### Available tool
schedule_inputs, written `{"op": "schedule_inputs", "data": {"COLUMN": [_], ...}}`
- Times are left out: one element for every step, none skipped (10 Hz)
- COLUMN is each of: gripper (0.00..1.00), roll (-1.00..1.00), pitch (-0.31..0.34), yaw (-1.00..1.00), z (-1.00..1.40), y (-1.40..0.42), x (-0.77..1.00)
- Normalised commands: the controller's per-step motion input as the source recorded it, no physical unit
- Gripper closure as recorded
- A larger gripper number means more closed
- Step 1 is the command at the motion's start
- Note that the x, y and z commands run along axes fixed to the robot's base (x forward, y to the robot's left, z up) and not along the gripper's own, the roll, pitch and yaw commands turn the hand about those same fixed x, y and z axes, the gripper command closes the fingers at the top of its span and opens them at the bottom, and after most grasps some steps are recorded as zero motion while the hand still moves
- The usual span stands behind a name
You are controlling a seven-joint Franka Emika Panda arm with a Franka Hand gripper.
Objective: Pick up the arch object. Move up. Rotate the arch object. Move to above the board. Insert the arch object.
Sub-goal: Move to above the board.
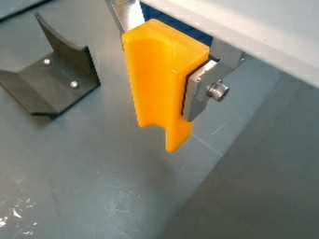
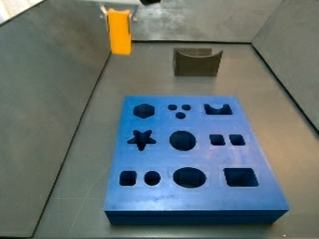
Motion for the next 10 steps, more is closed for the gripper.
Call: {"op": "schedule_inputs", "data": {"gripper": [1.0,1.0,1.0,1.0,1.0,1.0,1.0,1.0,1.0,1.0], "roll": [0.18,0.18,0.18,0.18,0.18,0.18,0.17,0.17,0.16,0.16], "pitch": [0.001,-0.003,-0.003,-0.003,0.001,0.006,0.018,0.026,0.039,0.05], "yaw": [0.02,0.02,0.02,0.02,0.03,0.03,0.03,0.03,0.03,0.03], "z": [1.0,1.0,1.0,1.0,1.0,1.0,1.0,1.0,1.0,1.0], "y": [-0.05,-0.05,-0.05,-0.05,-0.05,-0.05,-0.04,-0.04,-0.04,-0.04], "x": [-0.11,-0.1,-0.1,-0.1,-0.1,-0.09,-0.09,-0.08,-0.07,-0.06]}}
